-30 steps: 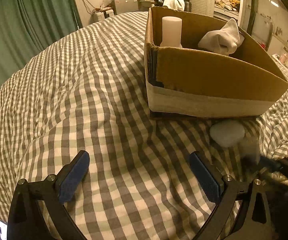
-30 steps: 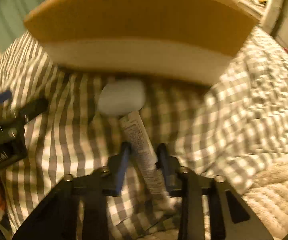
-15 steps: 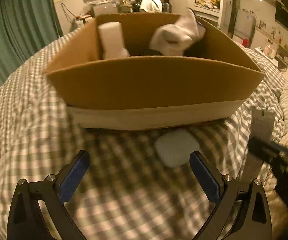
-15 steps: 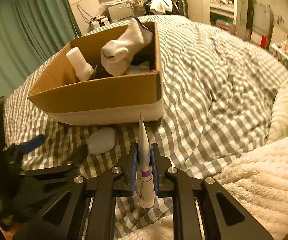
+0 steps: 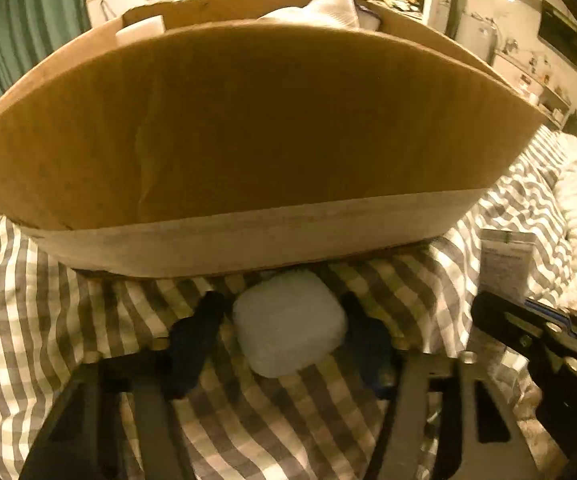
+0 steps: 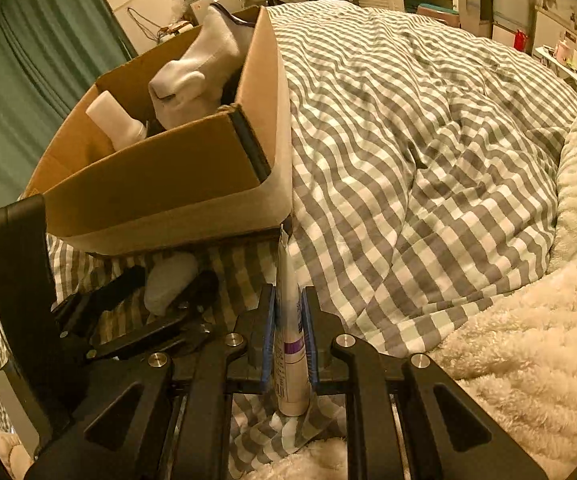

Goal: Organize objects
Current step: 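Grasp the white earbud case with the left tool while the right tool holds the tube, then carry the earbud case and tube over the box with both tools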

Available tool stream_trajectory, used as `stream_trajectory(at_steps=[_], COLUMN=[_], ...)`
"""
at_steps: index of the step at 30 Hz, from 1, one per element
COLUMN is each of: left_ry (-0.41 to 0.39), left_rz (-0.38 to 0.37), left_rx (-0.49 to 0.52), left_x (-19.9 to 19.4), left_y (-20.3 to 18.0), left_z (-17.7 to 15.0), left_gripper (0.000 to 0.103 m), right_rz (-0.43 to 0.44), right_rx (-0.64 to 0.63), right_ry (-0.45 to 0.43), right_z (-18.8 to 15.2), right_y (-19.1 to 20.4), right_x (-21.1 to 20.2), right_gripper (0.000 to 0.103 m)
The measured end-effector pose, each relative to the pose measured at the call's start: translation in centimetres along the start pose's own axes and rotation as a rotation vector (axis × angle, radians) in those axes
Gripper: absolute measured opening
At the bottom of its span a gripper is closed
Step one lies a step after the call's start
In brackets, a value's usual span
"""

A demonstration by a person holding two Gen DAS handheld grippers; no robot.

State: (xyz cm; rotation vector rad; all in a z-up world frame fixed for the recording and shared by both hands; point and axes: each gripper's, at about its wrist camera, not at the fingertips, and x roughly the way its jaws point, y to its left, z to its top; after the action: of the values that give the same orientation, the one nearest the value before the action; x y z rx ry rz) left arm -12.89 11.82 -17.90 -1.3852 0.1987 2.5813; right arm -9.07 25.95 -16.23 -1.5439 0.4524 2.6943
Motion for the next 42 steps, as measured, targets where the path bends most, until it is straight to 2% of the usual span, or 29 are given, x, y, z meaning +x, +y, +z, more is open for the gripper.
stream_trajectory(at_steps=[4,6,13,20,26,28,36,42], left_ry=[0.01,0.007,0.009,-0.042,-0.112,-0.138,-0.228,-0.281], left_rz=[0.006,-0.002,-0.031,-0.054,-0.037,-0.04,-0.058,-0.074], left_rx=[0.025,0.022,-0.004,-0.036,-0.065,-0.074,-0.067,-0.06], left_x=[-0.5,-1.2,-3.7,-7.3,-11.1,-12.2,-16.8,-19.0], left_y=[-0.1,0.5,2.2,4.2,7.0,8.8,6.4,6.8], left_z=[0.0,-0.1,-1.6,-2.6,-3.1,-2.2,0.6,3.6], left_gripper=[0.055,0.052,0.052,0.052,0.052,0.052,0.051,0.051], right_rz=[-0.008,-0.012,-0.03,-0.024,-0.009,-0.004,-0.001,0.005], right_rx=[-0.009,-0.016,-0.057,-0.086,-0.089,-0.096,-0.174,-0.22], right_ry=[0.006,0.001,-0.039,-0.095,-0.146,-0.164,-0.253,-0.309], right_z=[0.0,0.0,-0.6,-1.4,-1.6,-1.6,-0.2,2.2], right_y=[0.2,0.4,1.8,3.5,4.7,5.4,8.8,11.0], right_x=[0.3,0.2,-1.1,-3.9,-6.9,-7.9,-11.8,-14.3], right_gripper=[0.012,0.012,0.012,0.012,0.012,0.012,0.012,0.012])
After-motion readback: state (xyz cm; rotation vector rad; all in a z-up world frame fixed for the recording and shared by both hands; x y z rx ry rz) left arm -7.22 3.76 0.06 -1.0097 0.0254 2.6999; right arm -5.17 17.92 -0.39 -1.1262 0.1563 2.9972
